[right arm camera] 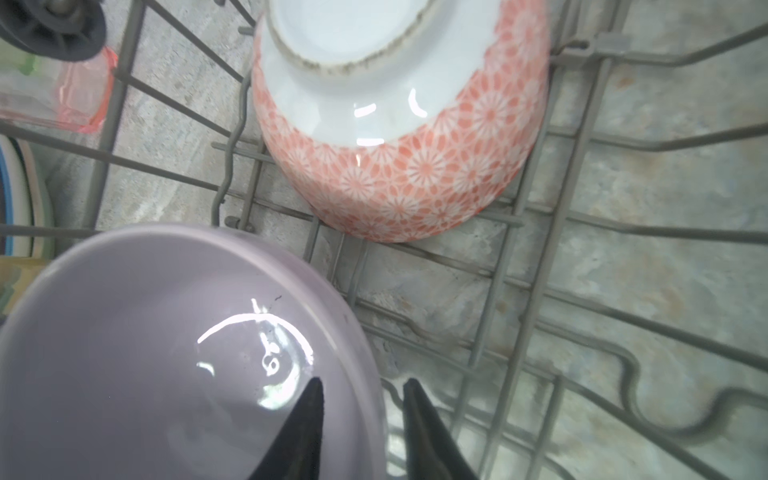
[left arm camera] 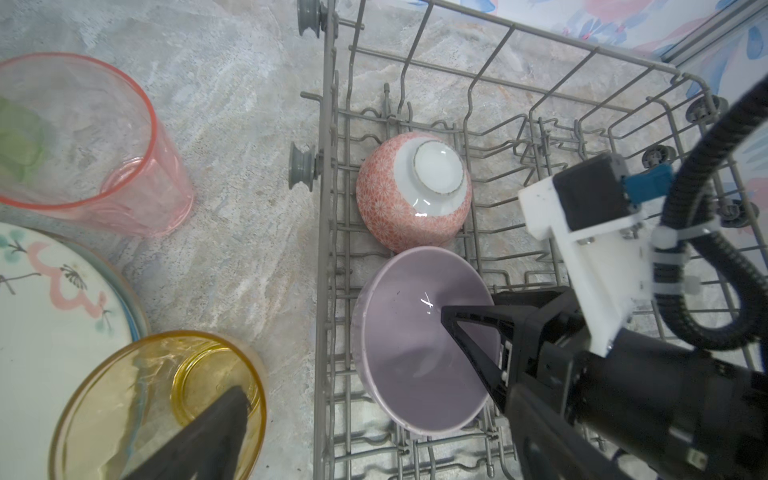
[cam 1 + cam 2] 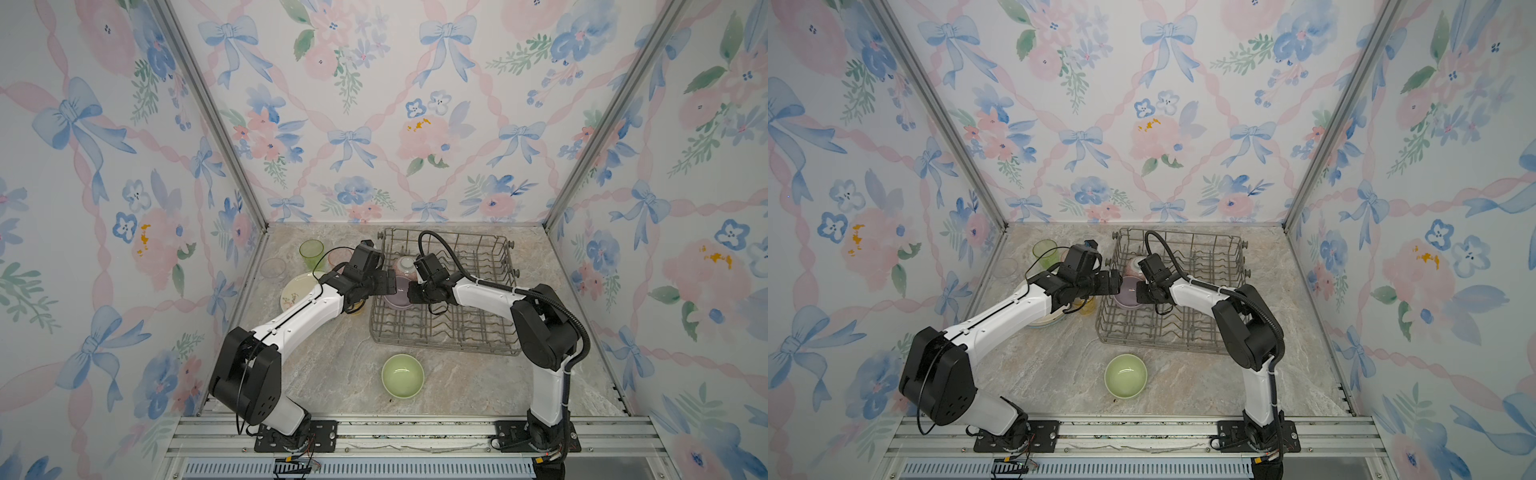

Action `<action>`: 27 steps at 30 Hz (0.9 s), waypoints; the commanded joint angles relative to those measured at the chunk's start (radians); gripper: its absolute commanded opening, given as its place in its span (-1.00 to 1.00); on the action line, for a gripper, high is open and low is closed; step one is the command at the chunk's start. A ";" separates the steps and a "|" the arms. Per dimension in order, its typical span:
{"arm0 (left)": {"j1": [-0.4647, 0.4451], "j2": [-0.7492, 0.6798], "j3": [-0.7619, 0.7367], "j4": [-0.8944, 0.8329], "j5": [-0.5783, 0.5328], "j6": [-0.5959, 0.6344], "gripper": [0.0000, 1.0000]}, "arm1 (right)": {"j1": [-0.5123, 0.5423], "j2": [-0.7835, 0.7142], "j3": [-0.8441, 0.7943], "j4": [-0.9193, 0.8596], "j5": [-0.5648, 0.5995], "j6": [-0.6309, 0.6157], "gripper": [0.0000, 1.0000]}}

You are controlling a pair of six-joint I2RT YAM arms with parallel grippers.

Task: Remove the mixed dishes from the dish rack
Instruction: 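Tilt the lilac bowl up and lift it out of the rack with the right gripper, then carry the lilac bowl toward the robot over the pale green bowl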

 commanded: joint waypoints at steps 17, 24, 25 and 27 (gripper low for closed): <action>-0.014 -0.178 -0.068 -0.008 -0.050 -0.010 0.96 | 0.015 -0.088 0.040 -0.052 0.088 -0.029 -1.00; 0.004 -0.193 -0.060 -0.038 -0.010 -0.022 0.96 | 0.021 -0.269 0.028 -0.120 0.124 -0.065 -1.00; 0.004 -0.196 -0.063 -0.038 -0.009 -0.028 0.96 | 0.027 -0.292 0.033 -0.148 0.124 -0.073 -1.00; 0.005 -0.203 -0.065 -0.039 -0.009 -0.037 0.96 | 0.041 -0.334 0.026 -0.196 0.122 -0.080 -1.00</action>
